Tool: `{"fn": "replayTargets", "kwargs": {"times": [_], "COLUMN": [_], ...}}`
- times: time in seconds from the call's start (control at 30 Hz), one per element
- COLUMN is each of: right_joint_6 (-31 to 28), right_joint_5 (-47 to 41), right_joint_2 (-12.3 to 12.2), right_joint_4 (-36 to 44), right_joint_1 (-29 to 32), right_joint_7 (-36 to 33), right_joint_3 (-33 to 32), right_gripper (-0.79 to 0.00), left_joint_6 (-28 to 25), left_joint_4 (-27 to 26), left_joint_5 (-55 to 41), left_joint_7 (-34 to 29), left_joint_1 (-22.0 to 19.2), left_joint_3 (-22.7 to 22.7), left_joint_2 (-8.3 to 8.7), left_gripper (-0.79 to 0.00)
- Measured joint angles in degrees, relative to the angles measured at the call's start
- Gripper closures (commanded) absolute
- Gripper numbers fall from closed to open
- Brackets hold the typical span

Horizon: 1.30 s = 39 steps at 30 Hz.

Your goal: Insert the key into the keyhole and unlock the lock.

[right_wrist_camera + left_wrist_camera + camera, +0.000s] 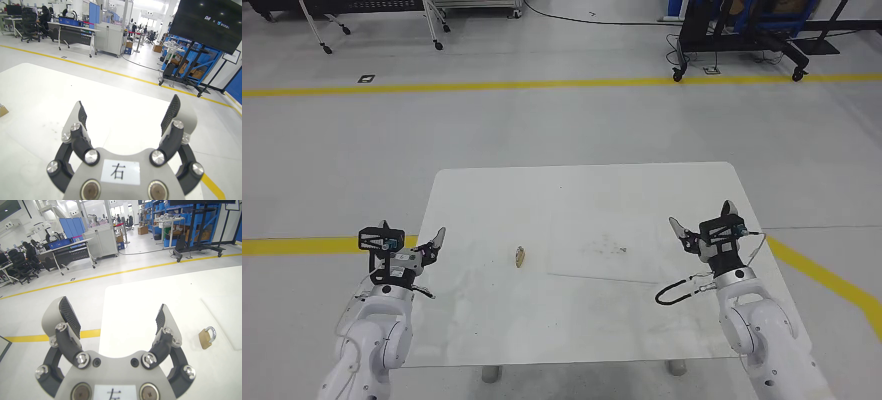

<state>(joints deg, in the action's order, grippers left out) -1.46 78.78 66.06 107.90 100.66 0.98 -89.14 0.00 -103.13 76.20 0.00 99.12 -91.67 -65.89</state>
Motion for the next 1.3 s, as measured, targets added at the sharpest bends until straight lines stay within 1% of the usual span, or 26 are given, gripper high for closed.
{"fn": "replayTargets", "kwargs": {"times": [0.53,0.63,0.73,0.87,0.97,1.07,1.17,1.3], "right_joint_6": [0.0,0.2,-3.9,-8.1,-13.2,-20.1,-26.3,-33.1], "right_joint_5": [0.0,3.1,6.3,7.3,7.9,7.2,5.1,1.0], "right_joint_2": [0.0,0.0,0.2,0.7,1.1,1.4,1.4,1.1], "right_joint_4": [0.0,0.6,0.0,-2.6,-4.9,-7.5,-9.8,-14.3], "right_joint_1": [0.0,-1.1,-4.3,-9.6,-13.3,-16.8,-19.0,-21.2], "right_joint_7": [0.0,-1.8,-5.2,-9.7,-12.8,-15.6,-17.1,-17.9], "right_joint_3": [0.0,1.6,6.2,11.8,16.6,21.1,22.3,20.9], "right_gripper": [-0.785,-0.785,-0.785,-0.785,-0.785,-0.785,-0.785,-0.785], "left_joint_6": [0.0,0.0,0.0,0.0,0.0,0.0,0.0,0.0], "left_joint_4": [0.0,0.0,0.0,0.0,0.0,0.0,0.0,0.0], "left_joint_5": [0.0,0.0,0.0,0.0,0.0,0.0,0.0,0.0], "left_joint_7": [0.0,0.0,0.0,0.0,0.0,0.0,0.0,0.0], "left_joint_1": [0.0,0.0,0.0,0.0,0.0,0.0,0.0,0.0], "left_joint_3": [0.0,0.0,0.0,0.0,0.0,0.0,0.0,0.0], "left_joint_2": [0.0,0.0,0.0,0.0,0.0,0.0,0.0,0.0], "left_gripper": [-0.785,-0.785,-0.785,-0.785,-0.785,-0.785,-0.785,-0.785]}}
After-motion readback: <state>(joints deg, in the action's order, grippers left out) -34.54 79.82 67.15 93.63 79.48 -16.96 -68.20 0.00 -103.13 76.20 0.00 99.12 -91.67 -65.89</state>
